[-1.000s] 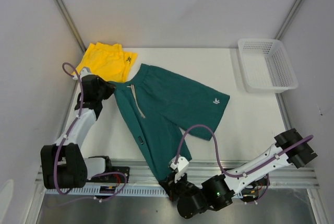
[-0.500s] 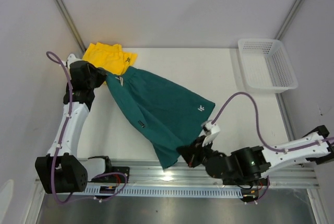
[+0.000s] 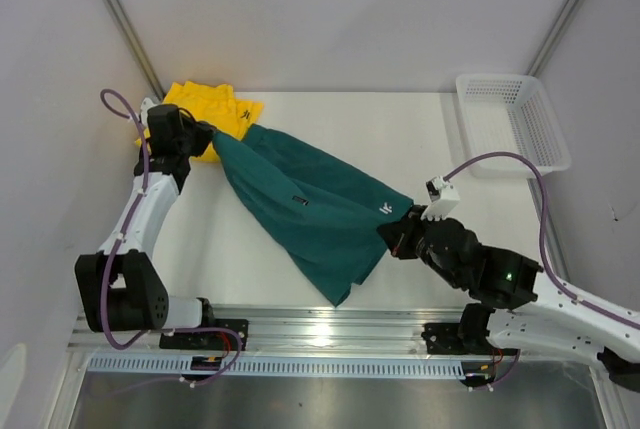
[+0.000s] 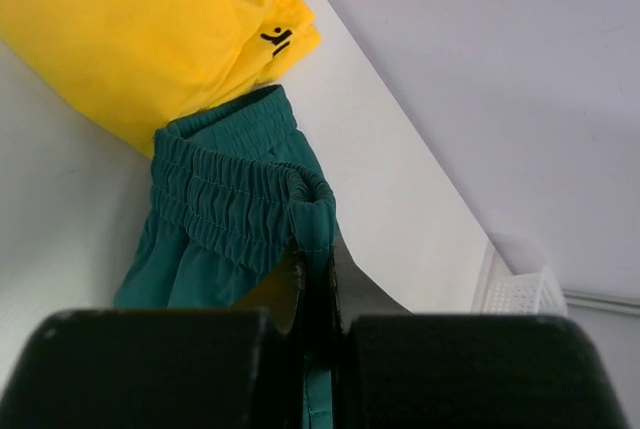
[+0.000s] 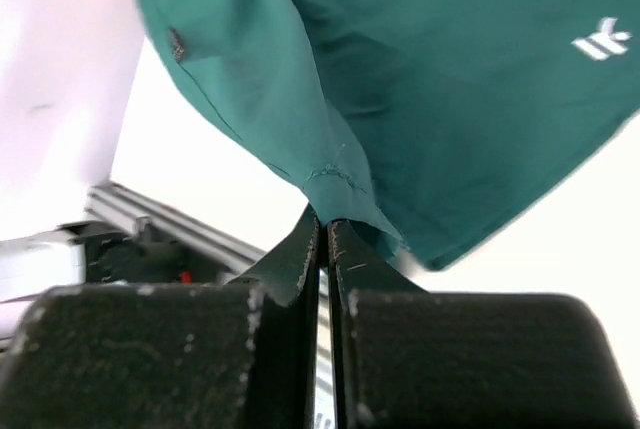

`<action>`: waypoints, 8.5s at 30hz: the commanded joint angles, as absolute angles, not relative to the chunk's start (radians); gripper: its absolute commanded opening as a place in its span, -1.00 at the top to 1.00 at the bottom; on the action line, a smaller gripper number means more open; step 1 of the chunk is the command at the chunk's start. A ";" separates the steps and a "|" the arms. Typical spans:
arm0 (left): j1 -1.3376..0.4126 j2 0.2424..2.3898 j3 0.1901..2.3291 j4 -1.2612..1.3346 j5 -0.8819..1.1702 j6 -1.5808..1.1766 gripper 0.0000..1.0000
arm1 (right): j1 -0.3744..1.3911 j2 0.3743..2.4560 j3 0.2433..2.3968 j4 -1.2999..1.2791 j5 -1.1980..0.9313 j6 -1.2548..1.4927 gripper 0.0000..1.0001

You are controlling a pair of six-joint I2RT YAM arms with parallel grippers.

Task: Fold and stack the shorts
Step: Fold the shorts

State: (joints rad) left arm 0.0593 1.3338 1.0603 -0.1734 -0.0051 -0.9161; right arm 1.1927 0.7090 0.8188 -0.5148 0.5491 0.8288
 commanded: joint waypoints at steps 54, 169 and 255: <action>-0.156 2.216 1.836 0.046 -0.245 -1.109 -0.36 | 0.061 1.635 0.888 0.144 -0.439 0.621 1.00; -0.169 1.773 0.575 1.020 0.103 -1.098 -0.98 | 0.508 1.452 1.034 -0.227 0.012 0.715 -0.38; -0.508 1.075 0.209 0.917 -0.463 -0.580 1.00 | 0.652 1.976 1.181 -0.190 -0.258 0.617 0.40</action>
State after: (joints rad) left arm -0.5068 1.1210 0.2523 0.9298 -0.3611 -0.5430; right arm 0.6693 2.0006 1.2213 -0.0818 -0.3073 0.6537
